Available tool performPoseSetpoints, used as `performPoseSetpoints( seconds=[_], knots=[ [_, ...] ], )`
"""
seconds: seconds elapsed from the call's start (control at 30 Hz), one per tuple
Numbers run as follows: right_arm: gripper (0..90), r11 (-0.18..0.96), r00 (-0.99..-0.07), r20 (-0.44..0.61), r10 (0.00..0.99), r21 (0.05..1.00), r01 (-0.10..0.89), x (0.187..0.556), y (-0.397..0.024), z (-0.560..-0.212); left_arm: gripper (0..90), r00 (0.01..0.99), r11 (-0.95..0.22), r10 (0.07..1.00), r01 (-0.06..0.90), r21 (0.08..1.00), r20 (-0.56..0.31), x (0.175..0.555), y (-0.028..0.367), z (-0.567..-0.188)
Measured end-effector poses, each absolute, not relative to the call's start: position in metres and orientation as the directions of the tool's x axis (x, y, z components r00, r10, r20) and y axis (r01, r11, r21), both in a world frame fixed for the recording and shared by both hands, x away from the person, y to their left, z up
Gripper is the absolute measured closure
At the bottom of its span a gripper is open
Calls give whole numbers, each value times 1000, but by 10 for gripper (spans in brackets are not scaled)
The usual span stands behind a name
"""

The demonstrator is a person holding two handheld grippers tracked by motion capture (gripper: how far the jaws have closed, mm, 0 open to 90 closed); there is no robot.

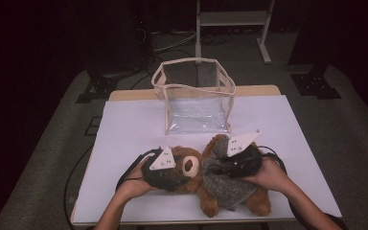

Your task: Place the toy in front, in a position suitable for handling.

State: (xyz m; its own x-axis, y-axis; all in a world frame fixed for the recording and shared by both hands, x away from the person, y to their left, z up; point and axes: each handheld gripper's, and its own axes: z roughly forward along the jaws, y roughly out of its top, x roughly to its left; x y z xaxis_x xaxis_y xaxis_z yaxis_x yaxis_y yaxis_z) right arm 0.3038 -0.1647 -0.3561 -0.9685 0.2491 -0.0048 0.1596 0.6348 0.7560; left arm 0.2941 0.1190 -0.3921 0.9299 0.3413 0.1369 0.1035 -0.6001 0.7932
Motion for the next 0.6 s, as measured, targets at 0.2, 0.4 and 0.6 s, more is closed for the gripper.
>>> performPoseSetpoints(
  seconds=[0.2, 0.4, 0.6],
  knots=[
    [702, 567, -949, 43, 313, 793, 223, 296, -200, -356, 296, 928, -602, 345, 105, 792, 138, 295, 119, -392],
    [703, 517, -928, 85, 363, 810, 276, 285, -233, -365, 288, 931, -609, 335, 97, 787, 145, 295, 119, -391],
    [702, 484, -910, 127, 395, 813, 324, 277, -255, -377, 228, 939, -612, 302, 58, 788, 165, 300, 121, -386]
  ],
)
